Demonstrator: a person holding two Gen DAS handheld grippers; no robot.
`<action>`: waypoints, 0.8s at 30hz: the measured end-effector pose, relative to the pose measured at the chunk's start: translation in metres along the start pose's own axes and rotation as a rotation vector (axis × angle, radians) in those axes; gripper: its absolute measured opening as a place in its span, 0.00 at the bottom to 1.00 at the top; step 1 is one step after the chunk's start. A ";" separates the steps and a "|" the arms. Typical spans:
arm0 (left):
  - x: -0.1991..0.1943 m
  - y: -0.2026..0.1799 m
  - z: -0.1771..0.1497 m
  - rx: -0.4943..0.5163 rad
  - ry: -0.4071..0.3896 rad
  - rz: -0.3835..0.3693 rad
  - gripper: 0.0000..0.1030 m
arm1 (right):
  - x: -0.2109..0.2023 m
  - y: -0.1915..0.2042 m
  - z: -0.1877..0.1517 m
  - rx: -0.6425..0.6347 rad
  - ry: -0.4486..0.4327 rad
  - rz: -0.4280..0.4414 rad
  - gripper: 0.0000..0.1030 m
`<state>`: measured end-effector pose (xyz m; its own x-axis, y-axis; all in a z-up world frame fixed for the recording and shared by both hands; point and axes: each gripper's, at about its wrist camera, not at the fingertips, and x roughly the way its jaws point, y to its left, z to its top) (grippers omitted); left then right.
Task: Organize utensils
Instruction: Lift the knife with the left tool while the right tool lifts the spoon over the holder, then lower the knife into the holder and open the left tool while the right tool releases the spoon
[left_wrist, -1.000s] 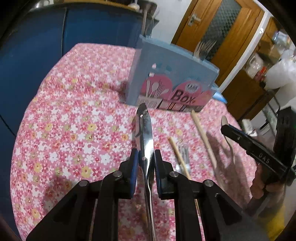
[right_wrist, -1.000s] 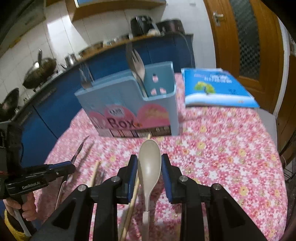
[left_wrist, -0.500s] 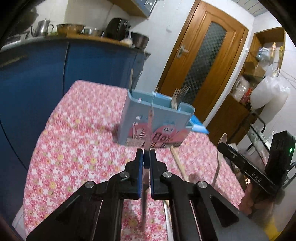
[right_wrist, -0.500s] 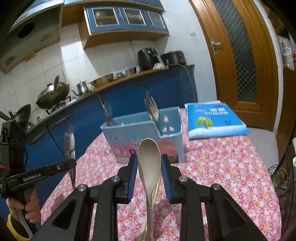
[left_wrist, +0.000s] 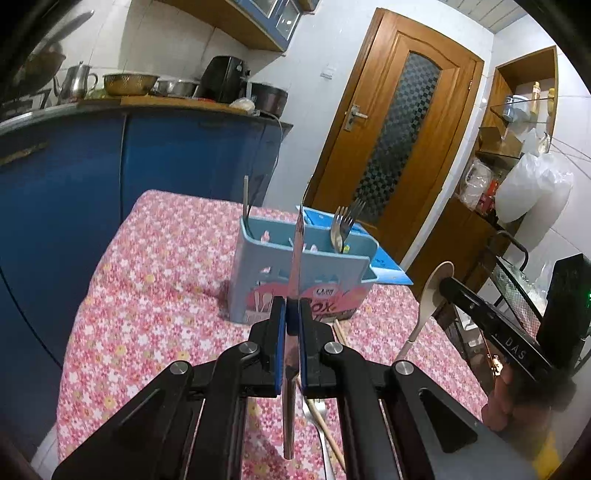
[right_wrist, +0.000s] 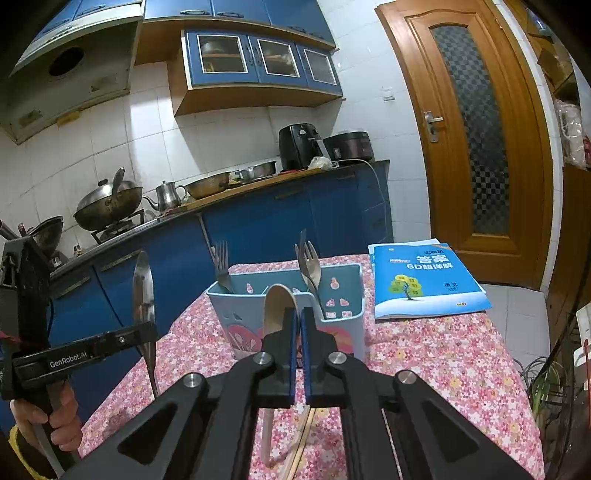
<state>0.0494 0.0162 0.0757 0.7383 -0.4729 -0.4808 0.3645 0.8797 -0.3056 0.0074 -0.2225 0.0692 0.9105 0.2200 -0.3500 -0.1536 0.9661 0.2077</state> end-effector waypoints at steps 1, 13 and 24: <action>-0.001 -0.001 0.002 0.007 -0.008 0.002 0.04 | 0.000 0.000 0.002 -0.002 -0.007 -0.001 0.04; 0.004 -0.014 0.045 0.052 -0.138 0.021 0.04 | -0.006 0.007 0.046 -0.065 -0.096 -0.055 0.04; 0.020 -0.011 0.099 0.064 -0.286 0.062 0.04 | 0.014 0.000 0.087 -0.105 -0.164 -0.147 0.04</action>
<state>0.1162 0.0019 0.1511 0.8870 -0.3929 -0.2427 0.3421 0.9120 -0.2262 0.0536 -0.2316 0.1442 0.9749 0.0593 -0.2148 -0.0461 0.9968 0.0659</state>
